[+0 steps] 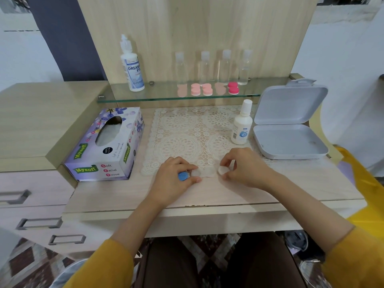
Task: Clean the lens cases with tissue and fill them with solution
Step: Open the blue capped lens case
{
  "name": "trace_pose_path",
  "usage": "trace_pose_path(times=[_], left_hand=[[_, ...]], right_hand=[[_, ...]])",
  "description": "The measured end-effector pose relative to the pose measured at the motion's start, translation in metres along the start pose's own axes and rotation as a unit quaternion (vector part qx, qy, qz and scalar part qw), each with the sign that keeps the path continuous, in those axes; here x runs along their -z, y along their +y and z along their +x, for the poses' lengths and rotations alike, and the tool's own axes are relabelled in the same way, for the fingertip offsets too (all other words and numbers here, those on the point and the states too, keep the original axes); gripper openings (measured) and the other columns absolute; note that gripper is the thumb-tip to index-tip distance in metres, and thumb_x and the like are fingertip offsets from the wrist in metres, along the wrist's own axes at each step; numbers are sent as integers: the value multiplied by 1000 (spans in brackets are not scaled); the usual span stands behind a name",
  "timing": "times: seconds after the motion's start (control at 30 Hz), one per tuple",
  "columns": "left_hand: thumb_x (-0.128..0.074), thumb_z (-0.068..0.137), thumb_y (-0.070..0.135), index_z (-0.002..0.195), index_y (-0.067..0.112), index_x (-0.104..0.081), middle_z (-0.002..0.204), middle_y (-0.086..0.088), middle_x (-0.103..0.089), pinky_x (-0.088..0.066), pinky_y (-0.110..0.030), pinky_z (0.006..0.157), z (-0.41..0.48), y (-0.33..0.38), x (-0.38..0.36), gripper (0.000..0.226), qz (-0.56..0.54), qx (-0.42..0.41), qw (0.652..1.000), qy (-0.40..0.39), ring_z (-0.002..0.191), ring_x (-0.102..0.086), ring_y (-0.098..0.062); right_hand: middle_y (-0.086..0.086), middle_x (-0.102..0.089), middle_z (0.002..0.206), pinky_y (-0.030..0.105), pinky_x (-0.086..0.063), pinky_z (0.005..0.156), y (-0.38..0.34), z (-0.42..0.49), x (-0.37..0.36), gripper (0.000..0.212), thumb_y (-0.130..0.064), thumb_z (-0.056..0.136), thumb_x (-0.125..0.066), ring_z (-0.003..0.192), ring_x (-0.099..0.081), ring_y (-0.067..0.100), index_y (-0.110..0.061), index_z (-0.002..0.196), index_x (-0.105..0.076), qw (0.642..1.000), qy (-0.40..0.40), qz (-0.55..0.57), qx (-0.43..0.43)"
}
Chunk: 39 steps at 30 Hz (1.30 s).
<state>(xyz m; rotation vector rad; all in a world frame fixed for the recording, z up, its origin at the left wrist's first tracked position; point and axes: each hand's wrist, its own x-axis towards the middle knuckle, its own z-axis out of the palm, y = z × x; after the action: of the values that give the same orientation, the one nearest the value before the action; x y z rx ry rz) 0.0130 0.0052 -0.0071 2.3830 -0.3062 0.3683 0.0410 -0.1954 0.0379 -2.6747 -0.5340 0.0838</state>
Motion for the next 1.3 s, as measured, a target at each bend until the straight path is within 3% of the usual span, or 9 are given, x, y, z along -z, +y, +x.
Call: trace_pose_path(times=[0.23, 0.4, 0.63, 0.8, 1.0, 1.17, 1.3], left_hand=[[-75, 72, 32, 100, 21, -72, 85, 15, -54, -31, -8, 79, -2, 0, 1, 30, -1, 2, 1000, -1, 86, -46, -4], [-75, 72, 32, 101, 20, -71, 85, 14, -55, -31, -8, 78, -1, 1, 0, 31, -4, 7, 1000, 0, 86, -47, -5], [-75, 72, 32, 107, 18, -69, 87, 14, -53, -31, -4, 79, -3, 1, 2, 38, -10, 12, 1000, -3, 85, -47, 0], [-75, 73, 33, 112, 18, -66, 89, 15, -51, -31, -3, 81, -3, -1, 2, 43, -3, 17, 1000, -8, 86, -47, 4], [-66, 82, 35, 112, 19, -65, 93, 9, -56, -41, -21, 86, 7, 7, 4, 34, -4, 56, 998, -34, 90, -52, -9], [-60, 86, 36, 118, 18, -61, 110, 1, -54, -32, -20, 90, 23, 29, -9, 36, 41, 23, 998, -43, 105, -47, -13], [-60, 86, 34, 121, 15, -59, 120, 0, -52, -26, -15, 93, 27, 52, -39, 40, 40, -36, 996, -68, 113, -42, -15]], right_hand=[[-4, -56, 104, 28, -36, 82, 0, 0, -16, 41, -36, 72, -73, 96, -45, 13, -20, 109, -65, 999, 31, 21, 6], [-11, -55, 91, 36, -35, 92, -6, 0, -30, 32, -34, 76, -71, 95, -46, 13, -23, 105, -68, 995, 71, 71, 27], [-17, -56, 81, 35, -37, 89, -4, 0, -34, 21, -31, 73, -73, 87, -48, 10, -26, 93, -71, 988, 97, 119, 22], [-14, -66, 81, 22, -39, 78, -1, -5, -22, 16, -28, 71, -75, 80, -51, 5, -27, 86, -73, 979, 110, 171, -10], [-12, -63, 69, 8, -37, 61, 19, -11, 6, 18, -18, 68, -79, 64, -52, 8, -18, 85, -72, 968, 162, 183, -49], [-1, -68, 74, 18, -40, 63, 52, -19, 38, 18, -16, 65, -81, 58, -51, 2, -13, 79, -70, 960, 207, 154, -108], [1, -67, 76, 22, -44, 66, 81, -26, 59, 18, -14, 65, -79, 66, -57, 8, -13, 77, -66, 946, 243, 127, -172]])
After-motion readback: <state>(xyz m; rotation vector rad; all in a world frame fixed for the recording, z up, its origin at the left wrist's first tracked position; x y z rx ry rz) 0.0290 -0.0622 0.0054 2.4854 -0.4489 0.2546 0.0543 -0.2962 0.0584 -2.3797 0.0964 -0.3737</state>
